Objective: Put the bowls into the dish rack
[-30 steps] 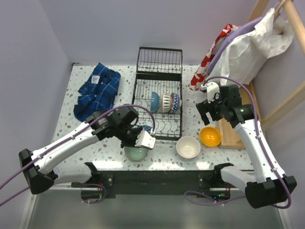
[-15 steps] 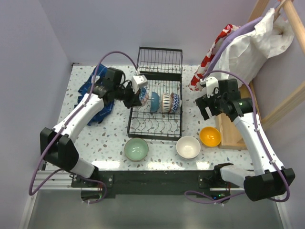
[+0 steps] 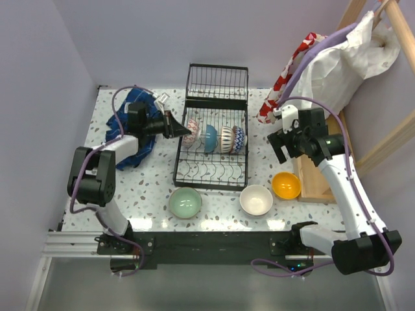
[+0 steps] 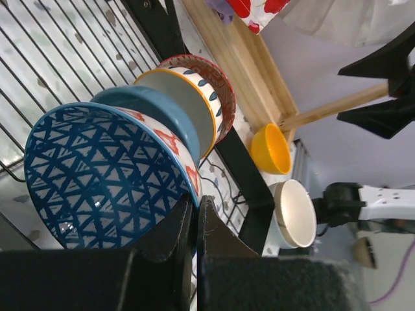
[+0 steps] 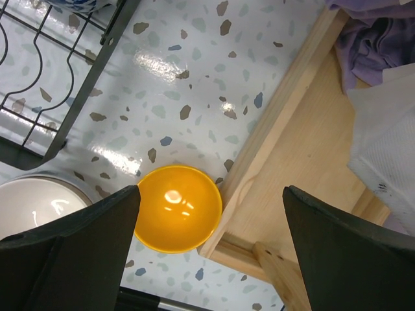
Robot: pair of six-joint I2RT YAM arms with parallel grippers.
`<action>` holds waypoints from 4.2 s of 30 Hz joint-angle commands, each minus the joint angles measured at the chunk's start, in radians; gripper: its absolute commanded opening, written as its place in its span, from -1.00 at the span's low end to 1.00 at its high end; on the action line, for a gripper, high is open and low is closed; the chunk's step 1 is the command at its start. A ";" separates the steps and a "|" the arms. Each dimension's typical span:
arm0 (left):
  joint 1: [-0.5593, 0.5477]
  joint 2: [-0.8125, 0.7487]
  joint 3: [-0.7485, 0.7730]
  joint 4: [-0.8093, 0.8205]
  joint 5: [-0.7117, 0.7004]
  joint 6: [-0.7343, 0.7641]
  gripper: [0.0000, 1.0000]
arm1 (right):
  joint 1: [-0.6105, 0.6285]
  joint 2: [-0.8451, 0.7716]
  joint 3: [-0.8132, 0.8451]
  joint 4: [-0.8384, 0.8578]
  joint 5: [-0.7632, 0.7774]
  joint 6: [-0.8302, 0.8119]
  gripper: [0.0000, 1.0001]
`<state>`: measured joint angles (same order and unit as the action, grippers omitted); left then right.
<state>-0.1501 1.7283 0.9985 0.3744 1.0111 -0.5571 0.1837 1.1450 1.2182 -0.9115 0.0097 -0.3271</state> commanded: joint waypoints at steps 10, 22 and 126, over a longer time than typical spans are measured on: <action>0.009 0.209 0.000 0.725 0.149 -0.560 -1.00 | -0.059 0.015 -0.029 0.016 0.007 -0.006 0.92; 0.020 0.359 0.026 0.837 0.124 -0.682 -1.00 | -0.069 0.082 0.035 0.010 0.012 -0.016 0.92; -0.819 -0.529 -0.258 -0.996 -0.640 1.096 0.14 | -0.069 -0.030 -0.002 0.014 -0.275 -0.122 0.92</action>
<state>-0.9585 1.1942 0.7216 -0.6449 0.3763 0.5938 0.1173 1.1568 1.2160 -0.9119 -0.2321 -0.4698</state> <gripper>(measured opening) 0.574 0.963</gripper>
